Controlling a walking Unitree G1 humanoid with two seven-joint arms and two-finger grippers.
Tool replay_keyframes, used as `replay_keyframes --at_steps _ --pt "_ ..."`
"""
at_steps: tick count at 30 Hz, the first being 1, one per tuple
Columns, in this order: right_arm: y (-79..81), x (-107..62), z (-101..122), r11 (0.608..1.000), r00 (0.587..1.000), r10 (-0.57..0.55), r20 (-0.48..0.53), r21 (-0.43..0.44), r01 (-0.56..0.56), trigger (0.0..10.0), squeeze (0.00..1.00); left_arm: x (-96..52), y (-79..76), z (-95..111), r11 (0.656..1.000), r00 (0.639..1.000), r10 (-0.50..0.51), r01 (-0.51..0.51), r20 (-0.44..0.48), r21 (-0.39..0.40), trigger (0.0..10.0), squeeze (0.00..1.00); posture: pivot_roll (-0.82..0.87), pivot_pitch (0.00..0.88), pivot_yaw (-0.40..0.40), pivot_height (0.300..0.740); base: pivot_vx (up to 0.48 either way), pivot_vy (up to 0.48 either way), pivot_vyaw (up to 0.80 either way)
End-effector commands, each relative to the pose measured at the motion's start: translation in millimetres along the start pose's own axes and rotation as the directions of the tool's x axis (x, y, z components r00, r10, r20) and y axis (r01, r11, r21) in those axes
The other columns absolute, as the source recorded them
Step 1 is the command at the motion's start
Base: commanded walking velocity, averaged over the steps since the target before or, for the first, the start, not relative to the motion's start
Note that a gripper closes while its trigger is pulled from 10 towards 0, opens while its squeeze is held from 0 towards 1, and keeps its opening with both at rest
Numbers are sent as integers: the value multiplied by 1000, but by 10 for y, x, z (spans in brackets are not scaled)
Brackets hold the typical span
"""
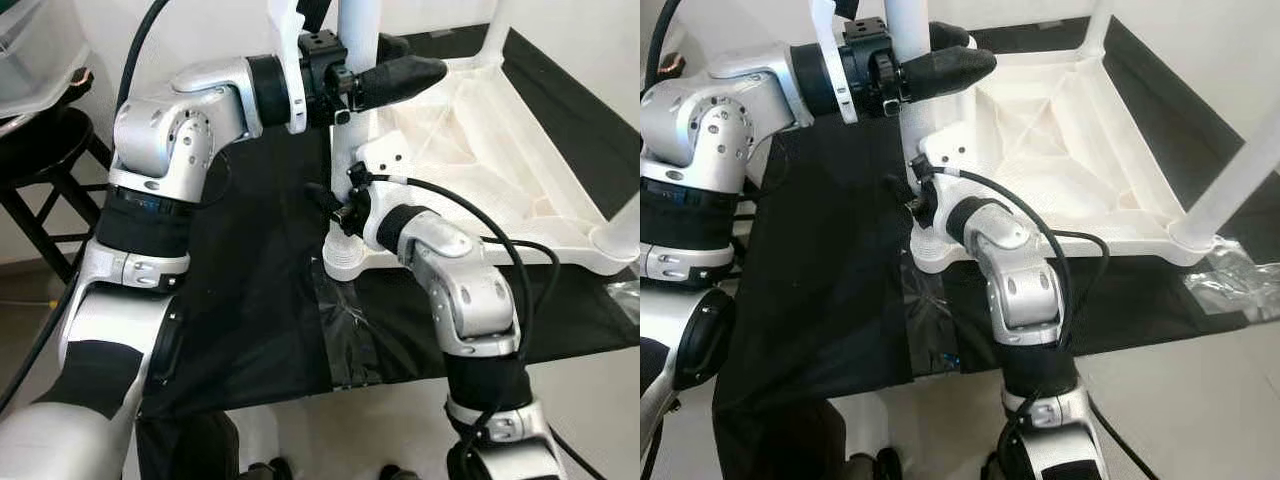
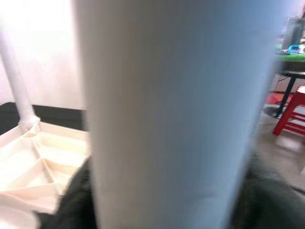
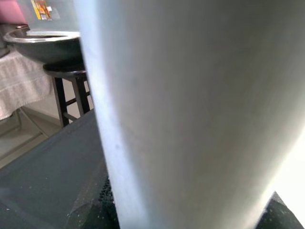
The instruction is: Building children table
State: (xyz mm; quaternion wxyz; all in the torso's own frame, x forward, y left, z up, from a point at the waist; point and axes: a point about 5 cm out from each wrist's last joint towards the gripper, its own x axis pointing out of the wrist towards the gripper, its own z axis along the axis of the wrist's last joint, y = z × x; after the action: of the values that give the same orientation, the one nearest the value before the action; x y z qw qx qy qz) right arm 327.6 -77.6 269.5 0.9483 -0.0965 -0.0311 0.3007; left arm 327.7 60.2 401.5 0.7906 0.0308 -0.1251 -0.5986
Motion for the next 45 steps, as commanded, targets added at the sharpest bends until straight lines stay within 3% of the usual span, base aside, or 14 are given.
replay_keyframes --at_steps 1,7,8,9,10,16,17,18,20,22,24,28,29,45 --pt "57 39 -182 999 993 29 -110 23 -27 10000 0 56 -48 -70 999 998 -43 43 -34 -5 0 0 -24 235 67 740 0 0 0" --pt "54 59 -28 990 990 135 -49 -37 -137 10000 0 82 -48 -85 999 998 -43 43 -41 -5 0 0 -24 234 68 740 0 0 0" --pt "40 52 21 980 980 194 -37 -45 -196 10000 718 84 -51 -85 999 998 -45 44 -42 -3 0 0 -24 234 68 740 0 0 0" --pt "40 52 21 980 980 194 -37 -45 -196 10000 718 84 -51 -85 999 998 -45 44 -42 -3 0 0 -24 234 68 740 0 0 0" --pt "0 43 91 965 967 254 -18 -70 -254 10000 1000 87 -56 -84 999 998 -46 46 -43 -3 0 0 -22 234 67 740 0 0 0" --pt "-128 -6 294 888 898 438 45 -174 -425 10000 1000 87 -63 -84 999 998 -51 51 -44 0 0 0 -24 233 67 740 0 0 0" --pt "-202 -39 356 833 844 534 54 -205 -514 10000 820 89 -68 -86 999 998 -54 54 -45 1 0 0 -23 233 68 740 0 0 0" --pt "-278 -57 380 766 786 617 28 -248 -593 10000 0 90 -74 -87 998 997 -58 58 -47 4 0 0 -17 231 72 740 0 0 0" --pt "-327 -68 384 724 751 661 3 -267 -636 10000 0 90 -78 -88 998 997 -61 61 -49 5 0 0 -16 231 73 740 0 0 0" --pt "-327 -68 384 724 751 661 3 -267 -636 10000 0 90 -78 -88 998 997 -61 61 -49 5 0 0 -16 231 73 740 0 0 0" --pt "-388 -21 345 663 698 714 -51 -272 -698 10000 0 89 -87 -85 998 997 -66 67 -50 7 0 0 -10 232 75 740 0 0 0" --pt "-406 22 322 657 693 718 -67 -266 -706 10000 0 89 -91 -82 998 996 -68 69 -51 8 0 0 -6 231 74 740 0 0 0" --pt "-410 65 289 642 681 726 -93 -261 -721 0 0 89 -99 -81 997 996 -73 74 -52 13 0 0 3 232 74 740 0 0 0" --pt "-507 43 222 588 632 760 -152 -254 -768 0 0 100 -108 -116 996 995 -86 88 -60 34 0 0 -4 226 78 740 0 0 0"
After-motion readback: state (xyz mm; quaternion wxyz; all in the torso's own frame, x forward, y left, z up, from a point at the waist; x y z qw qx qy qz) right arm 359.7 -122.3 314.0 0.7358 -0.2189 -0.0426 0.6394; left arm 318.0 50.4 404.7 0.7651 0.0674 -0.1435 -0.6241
